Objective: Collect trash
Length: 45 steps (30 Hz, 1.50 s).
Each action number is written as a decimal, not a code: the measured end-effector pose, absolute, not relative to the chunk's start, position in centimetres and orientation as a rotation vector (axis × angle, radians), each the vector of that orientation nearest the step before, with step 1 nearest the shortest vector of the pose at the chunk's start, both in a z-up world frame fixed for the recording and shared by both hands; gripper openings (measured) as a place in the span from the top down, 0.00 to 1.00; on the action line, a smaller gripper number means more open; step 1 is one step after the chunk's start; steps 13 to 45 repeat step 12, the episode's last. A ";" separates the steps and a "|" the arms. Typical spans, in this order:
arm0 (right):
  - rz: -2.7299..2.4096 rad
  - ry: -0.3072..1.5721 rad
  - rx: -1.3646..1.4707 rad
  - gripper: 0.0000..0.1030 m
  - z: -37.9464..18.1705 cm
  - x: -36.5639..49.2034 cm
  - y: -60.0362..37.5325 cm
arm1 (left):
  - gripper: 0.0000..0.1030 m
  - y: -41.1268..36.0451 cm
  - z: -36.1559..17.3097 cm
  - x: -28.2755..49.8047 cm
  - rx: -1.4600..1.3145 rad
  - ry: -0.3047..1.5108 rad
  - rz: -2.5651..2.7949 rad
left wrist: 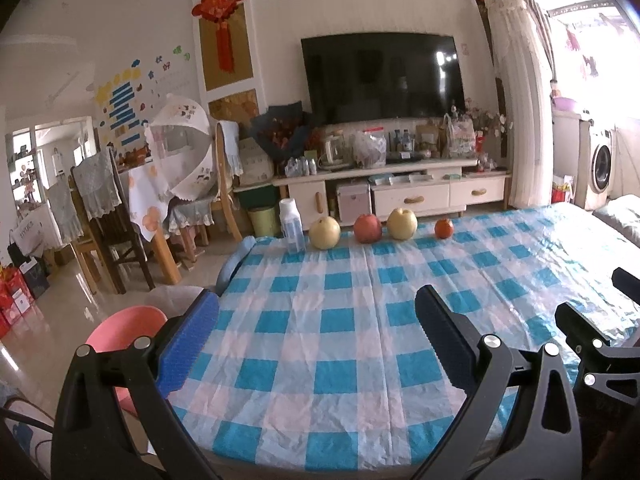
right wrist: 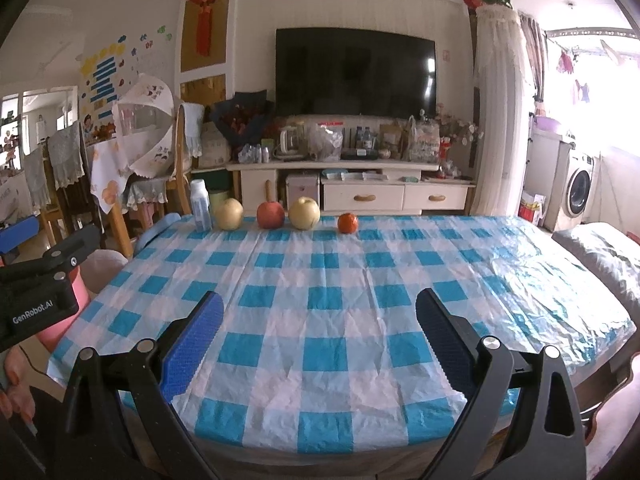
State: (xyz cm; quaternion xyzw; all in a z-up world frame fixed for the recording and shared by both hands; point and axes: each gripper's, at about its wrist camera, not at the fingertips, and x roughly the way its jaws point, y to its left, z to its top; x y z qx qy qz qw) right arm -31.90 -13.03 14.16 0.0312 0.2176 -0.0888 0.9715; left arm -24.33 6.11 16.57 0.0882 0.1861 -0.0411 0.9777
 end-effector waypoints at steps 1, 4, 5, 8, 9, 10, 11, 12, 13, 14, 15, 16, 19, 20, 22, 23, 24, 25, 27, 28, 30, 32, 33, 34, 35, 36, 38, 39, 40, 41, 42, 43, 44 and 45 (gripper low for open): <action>-0.178 0.450 0.064 0.07 13.9 -31.4 -13.1 | 0.04 6.1 16.0 -23.8 0.185 0.391 -0.086; -0.175 0.498 0.060 0.07 13.0 -29.6 -13.4 | 0.04 5.6 14.7 -22.1 0.180 0.439 -0.101; -0.178 0.514 0.055 0.07 12.6 -29.1 -13.5 | 0.04 5.5 14.3 -21.4 0.175 0.455 -0.103; -0.179 0.566 0.061 0.07 11.7 -26.3 -13.8 | 0.04 5.1 12.8 -18.9 0.170 0.495 -0.084; -0.177 0.582 0.067 0.07 11.5 -25.2 -13.9 | 0.04 5.0 12.2 -17.8 0.168 0.514 -0.077; -0.177 0.600 0.072 0.07 11.1 -24.1 -14.2 | 0.04 4.7 11.7 -16.8 0.162 0.535 -0.075; -0.177 0.615 0.076 0.07 10.7 -23.0 -14.4 | 0.04 4.7 11.0 -15.5 0.147 0.563 -0.076; -0.178 0.630 0.081 0.07 10.5 -21.8 -14.6 | 0.04 4.7 10.2 -14.2 0.128 0.595 -0.075; -0.178 0.630 0.081 0.07 10.5 -21.8 -14.6 | 0.04 4.7 10.2 -14.2 0.128 0.595 -0.075; -0.178 0.630 0.081 0.07 10.5 -21.8 -14.6 | 0.04 4.7 10.2 -14.2 0.128 0.595 -0.075; -0.178 0.630 0.081 0.07 10.5 -21.8 -14.6 | 0.04 4.7 10.2 -14.2 0.128 0.595 -0.075; -0.178 0.630 0.081 0.07 10.5 -21.8 -14.6 | 0.04 4.7 10.2 -14.2 0.128 0.595 -0.075; -0.178 0.630 0.081 0.07 10.5 -21.8 -14.6 | 0.04 4.7 10.2 -14.2 0.128 0.595 -0.075; -0.178 0.630 0.081 0.07 10.5 -21.8 -14.6 | 0.04 4.7 10.2 -14.2 0.128 0.595 -0.075; -0.178 0.630 0.081 0.07 10.5 -21.8 -14.6 | 0.04 4.7 10.2 -14.2 0.128 0.595 -0.075; -0.178 0.630 0.081 0.07 10.5 -21.8 -14.6 | 0.04 4.7 10.2 -14.2 0.128 0.595 -0.075; -0.178 0.630 0.081 0.07 10.5 -21.8 -14.6 | 0.04 4.7 10.2 -14.2 0.128 0.595 -0.075; -0.178 0.630 0.081 0.07 10.5 -21.8 -14.6 | 0.04 4.7 10.2 -14.2 0.128 0.595 -0.075; -0.178 0.630 0.081 0.07 10.5 -21.8 -14.6 | 0.04 4.7 10.2 -14.2 0.128 0.595 -0.075; -0.178 0.630 0.081 0.07 10.5 -21.8 -14.6 | 0.04 4.7 10.2 -14.2 0.128 0.595 -0.075; -0.178 0.630 0.081 0.07 10.5 -21.8 -14.6 | 0.04 4.7 10.2 -14.2 0.128 0.595 -0.075; -0.178 0.630 0.081 0.07 10.5 -21.8 -14.6 | 0.04 4.7 10.2 -14.2 0.128 0.595 -0.075; -0.178 0.630 0.081 0.07 10.5 -21.8 -14.6 | 0.04 4.7 10.2 -14.2 0.128 0.595 -0.075; -0.178 0.630 0.081 0.07 10.5 -21.8 -14.6 | 0.04 4.7 10.2 -14.2 0.128 0.595 -0.075; -0.178 0.630 0.081 0.07 10.5 -21.8 -14.6 | 0.04 4.7 10.2 -14.2 0.128 0.595 -0.075; -0.178 0.630 0.081 0.07 10.5 -21.8 -14.6 | 0.04 4.7 10.2 -14.2 0.128 0.595 -0.075; -0.178 0.630 0.081 0.07 10.5 -21.8 -14.6 | 0.04 4.7 10.2 -14.2 0.128 0.595 -0.075; -0.178 0.630 0.081 0.07 10.5 -21.8 -14.6 | 0.04 4.7 10.2 -14.2 0.128 0.595 -0.075; -0.178 0.630 0.081 0.07 10.5 -21.8 -14.6 | 0.04 4.7 10.2 -14.2 0.128 0.595 -0.075; -0.178 0.630 0.081 0.07 10.5 -21.8 -14.6 | 0.04 4.7 10.2 -14.2 0.128 0.595 -0.075; -0.178 0.630 0.081 0.07 10.5 -21.8 -14.6 | 0.04 4.7 10.2 -14.2 0.128 0.595 -0.075; -0.178 0.630 0.081 0.07 10.5 -21.8 -14.6 | 0.04 4.7 10.2 -14.2 0.128 0.595 -0.075; -0.178 0.630 0.081 0.07 10.5 -21.8 -14.6 | 0.04 4.7 10.2 -14.2 0.128 0.595 -0.075; -0.178 0.630 0.081 0.07 10.5 -21.8 -14.6 | 0.04 4.7 10.2 -14.2 0.128 0.595 -0.075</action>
